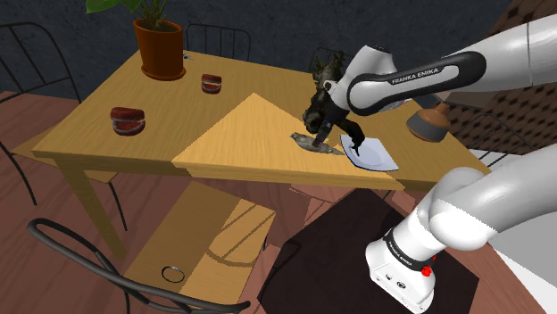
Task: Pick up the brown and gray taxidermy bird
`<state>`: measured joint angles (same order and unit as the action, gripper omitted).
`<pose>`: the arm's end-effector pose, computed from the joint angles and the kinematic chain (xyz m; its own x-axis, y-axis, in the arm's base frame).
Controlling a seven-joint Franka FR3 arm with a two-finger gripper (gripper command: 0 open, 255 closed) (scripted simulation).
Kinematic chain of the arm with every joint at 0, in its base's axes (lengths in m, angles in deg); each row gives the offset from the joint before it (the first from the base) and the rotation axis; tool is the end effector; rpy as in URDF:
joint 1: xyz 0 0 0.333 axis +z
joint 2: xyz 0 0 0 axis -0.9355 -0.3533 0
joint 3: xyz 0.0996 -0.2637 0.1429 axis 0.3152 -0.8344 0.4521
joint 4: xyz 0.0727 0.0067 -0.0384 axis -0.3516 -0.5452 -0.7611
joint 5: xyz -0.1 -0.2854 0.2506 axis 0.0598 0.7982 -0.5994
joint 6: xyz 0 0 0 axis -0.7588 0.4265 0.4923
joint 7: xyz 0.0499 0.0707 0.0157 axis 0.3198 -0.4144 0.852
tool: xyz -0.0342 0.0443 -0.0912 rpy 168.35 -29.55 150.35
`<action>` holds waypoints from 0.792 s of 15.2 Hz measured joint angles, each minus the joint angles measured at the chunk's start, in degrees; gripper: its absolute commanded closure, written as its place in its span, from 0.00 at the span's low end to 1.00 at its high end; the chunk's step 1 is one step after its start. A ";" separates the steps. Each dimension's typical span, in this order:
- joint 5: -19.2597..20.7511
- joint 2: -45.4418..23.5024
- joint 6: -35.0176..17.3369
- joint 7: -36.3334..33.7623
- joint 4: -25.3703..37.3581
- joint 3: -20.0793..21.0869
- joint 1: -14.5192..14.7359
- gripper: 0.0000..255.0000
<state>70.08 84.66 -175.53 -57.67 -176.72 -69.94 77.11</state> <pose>0.4050 -0.0224 0.3678 0.8625 0.4783 0.1654 0.4823 -0.8758 0.0179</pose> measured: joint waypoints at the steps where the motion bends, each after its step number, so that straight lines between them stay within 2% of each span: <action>1: -0.11 -0.46 -0.93 0.08 -0.42 -0.02 0.11 0.00; 5: -0.75 -3.03 -4.69 0.90 -1.59 -0.54 0.50 0.00; 6: -0.82 -3.31 -5.07 0.97 -1.70 -0.57 0.55 1.00; 12: -0.89 -3.61 -5.48 1.06 -1.79 -0.63 0.59 1.00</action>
<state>69.19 81.05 -181.01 -56.61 -178.51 -70.57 77.70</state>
